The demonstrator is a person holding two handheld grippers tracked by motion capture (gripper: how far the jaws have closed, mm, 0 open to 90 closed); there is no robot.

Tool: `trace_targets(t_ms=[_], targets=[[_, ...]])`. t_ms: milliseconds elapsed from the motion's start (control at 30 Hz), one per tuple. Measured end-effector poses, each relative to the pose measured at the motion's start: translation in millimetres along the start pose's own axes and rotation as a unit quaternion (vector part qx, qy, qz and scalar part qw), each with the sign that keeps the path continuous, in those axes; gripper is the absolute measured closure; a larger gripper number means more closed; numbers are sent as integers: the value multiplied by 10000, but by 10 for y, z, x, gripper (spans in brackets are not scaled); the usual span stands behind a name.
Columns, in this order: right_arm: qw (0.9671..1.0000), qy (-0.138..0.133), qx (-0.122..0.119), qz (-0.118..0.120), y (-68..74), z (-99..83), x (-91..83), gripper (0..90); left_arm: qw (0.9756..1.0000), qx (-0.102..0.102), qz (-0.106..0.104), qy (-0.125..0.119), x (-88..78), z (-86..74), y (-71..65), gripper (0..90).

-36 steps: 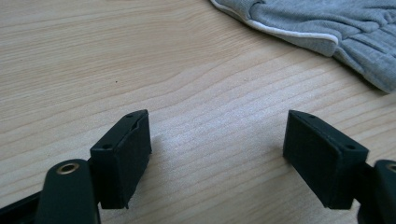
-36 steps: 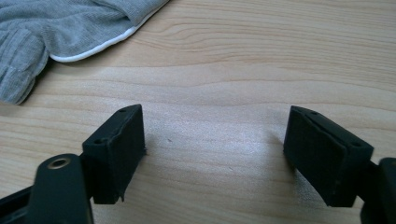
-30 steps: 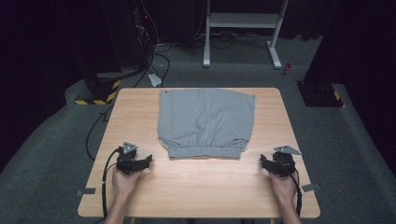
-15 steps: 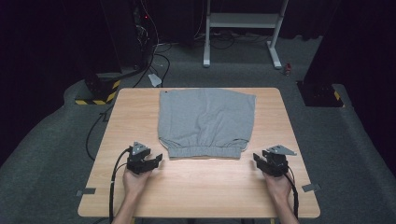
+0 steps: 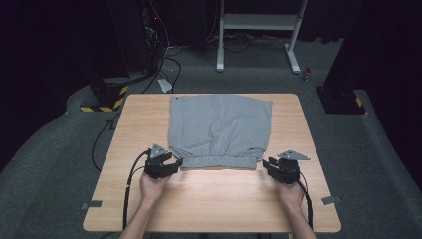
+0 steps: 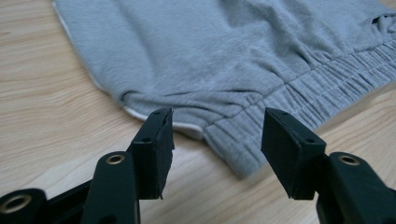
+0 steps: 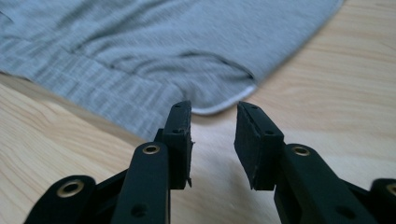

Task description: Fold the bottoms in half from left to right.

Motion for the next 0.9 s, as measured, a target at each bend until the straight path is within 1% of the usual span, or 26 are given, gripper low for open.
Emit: trace_targets(t_ms=[33, 67, 100, 167, 200, 233, 267, 333, 400, 433, 467, 500, 533, 600, 633, 667, 733, 767, 833, 867, 900], targets=[[10000, 5, -75, 47, 65, 39, 26, 665, 9999, -63, -104, -122, 16, 38, -45, 442], [9999, 4, -98, 97, 103, 49, 42, 666, 9999, -63, -104, -122, 16, 38, -45, 444], [9999, 26, -116, 113, 136, 54, 62, 665, 9999, -53, -102, -78, 74, 44, -76, 444], [9998, 120, -118, 128, 156, 64, 112, 657, 10000, -44, -77, 39, 150, 41, -76, 447], [9996, 198, -97, 154, 167, 79, 125, 652, 9999, -59, -66, 91, 176, 40, -72, 446], [9995, 241, -159, 128, 176, 99, 131, 648, 9999, -59, -66, 91, 176, 40, -72, 443], [9995, 241, -159, 128, 176, 99, 131, 648, 9999, -44, -58, 124, 198, 41, -73, 443], [9994, 242, -197, 114, 200, 132, 135, 640, 9999, 23, 9, 170, 209, 46, -93, 437], [9996, 139, -172, 147, 252, 164, 158, 638, 9998, 105, 20, 176, 208, 61, -113, 437], [9996, 130, -188, 145, 278, 177, 172, 638, 9997, 152, 47, 196, 232, 86, -125, 437], [9996, 130, -188, 145, 278, 177, 172, 638, 9997, 152, 47, 196, 232, 86, -125, 437], [9993, 126, -351, 17, 316, 208, 206, 640, 9995, 204, 71, 226, 248, 102, -128, 436], [9992, 155, -380, -12, 332, 217, 223, 649, 9994, 230, 86, 256, 265, 116, -139, 433], [9989, 175, -427, -17, 335, 228, 247, 666, 9995, 225, 71, 233, 294, 125, -161, 433], [9989, 186, -435, -12, 336, 239, 266, 681, 9993, 231, 93, 265, 314, 119, -166, 431], [9990, 194, -409, 12, 332, 254, 293, 706, 9988, 316, 164, 346, 353, 99, -172, 428], [9988, 205, -445, 15, 319, 258, 316, 712, 9987, 324, 171, 358, 358, 98, -174, 427], [9988, 279, -410, 3, 304, 246, 360, 721, 9987, 313, 195, 356, 358, 104, -178, 427], [9986, 307, -426, -1, 301, 236, 387, 725, 9981, 410, 249, 388, 366, 92, -187, 427], [9983, 329, -474, -23, 313, 228, 396, 724, 9976, 478, 292, 396, 367, 86, -194, 427], [9977, 355, -575, -75, 326, 217, 407, 720, 9970, 566, 339, 406, 366, 81, -198, 427]])
Point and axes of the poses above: each handheld gripper's, and its own axes: x roughly forward along the jaws, z roughly out of its top, y roughly to its left, the point moved 5 cm from there along x, roughly forward along the jaws, and after that the axes turned 8 degrees about y, right-handed, at the moved point
